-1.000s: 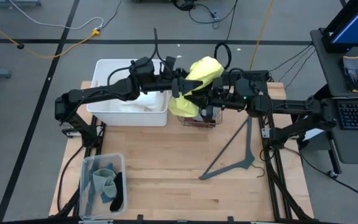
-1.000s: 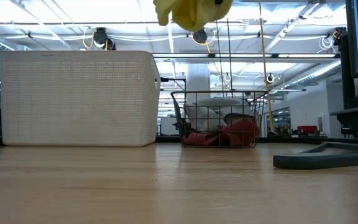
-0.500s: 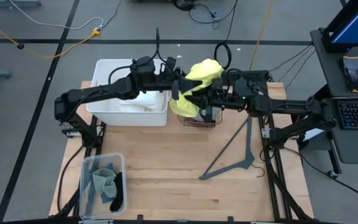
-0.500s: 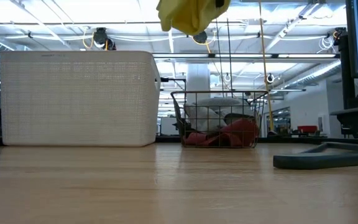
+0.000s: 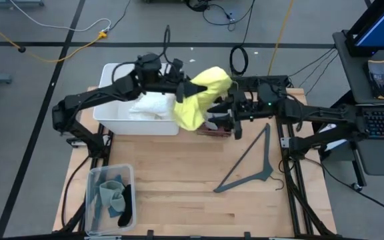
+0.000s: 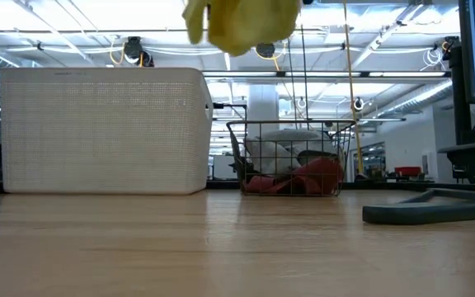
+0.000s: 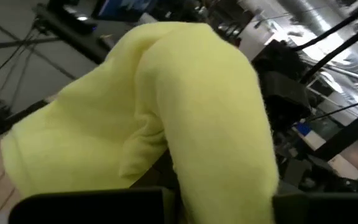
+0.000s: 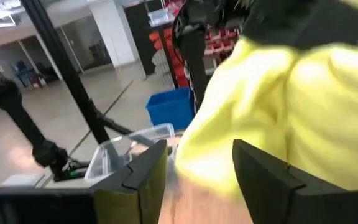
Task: Pick & Place Cloths
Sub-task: Put the yellow t-shirt into the white bin
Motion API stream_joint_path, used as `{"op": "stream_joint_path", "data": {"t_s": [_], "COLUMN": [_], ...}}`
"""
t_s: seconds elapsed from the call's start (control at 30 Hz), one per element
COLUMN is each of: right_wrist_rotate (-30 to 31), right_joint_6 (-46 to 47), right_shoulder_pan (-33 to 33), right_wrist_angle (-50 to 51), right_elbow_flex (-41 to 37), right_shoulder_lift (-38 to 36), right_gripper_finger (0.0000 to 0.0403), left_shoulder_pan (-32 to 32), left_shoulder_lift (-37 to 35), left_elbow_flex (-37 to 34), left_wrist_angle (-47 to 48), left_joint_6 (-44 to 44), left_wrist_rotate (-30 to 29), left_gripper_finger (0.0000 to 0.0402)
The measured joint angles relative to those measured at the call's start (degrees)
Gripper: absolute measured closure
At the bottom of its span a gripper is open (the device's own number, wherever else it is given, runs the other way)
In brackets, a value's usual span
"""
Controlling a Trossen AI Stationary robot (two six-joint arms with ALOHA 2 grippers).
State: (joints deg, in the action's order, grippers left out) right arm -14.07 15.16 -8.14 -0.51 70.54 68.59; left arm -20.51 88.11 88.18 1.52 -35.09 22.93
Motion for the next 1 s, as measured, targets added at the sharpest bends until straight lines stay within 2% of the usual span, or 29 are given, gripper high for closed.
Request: {"op": "stream_joint_path", "data": {"t_s": [0.17,0.37,0.53,0.67,1.0], "right_wrist_rotate": [0.05,0.29,0.33,0.36,0.38], "right_joint_6": [-2.00,-5.32,-7.25,-7.56,-8.22], "right_shoulder_pan": [0.02,0.02,0.02,0.02,0.02], "right_wrist_angle": [6.06,12.51,16.51,17.96,23.34], "right_elbow_flex": [0.00,0.00,0.00,0.00,0.00], "right_shoulder_lift": [-3.85,-9.14,-13.46,-16.60,-23.75], "right_gripper_finger": [0.0222,0.0231,0.0234,0.0234,0.0234], "left_shoulder_pan": [-1.77,-3.33,-4.85,-6.80,-8.48], "left_shoulder_lift": [-3.85,-8.88,-13.12,-16.94,-22.07], "left_elbow_flex": [0.00,0.00,0.01,0.02,0.07], "left_wrist_angle": [8.35,14.04,18.76,24.97,43.07], "left_joint_6": [-0.22,-0.37,-0.91,-0.34,0.76], "left_wrist_rotate": [-0.02,-0.49,-4.06,-9.57,-29.12], "left_gripper_finger": [0.0343,0.0343,0.0343,0.0343,0.0343]}}
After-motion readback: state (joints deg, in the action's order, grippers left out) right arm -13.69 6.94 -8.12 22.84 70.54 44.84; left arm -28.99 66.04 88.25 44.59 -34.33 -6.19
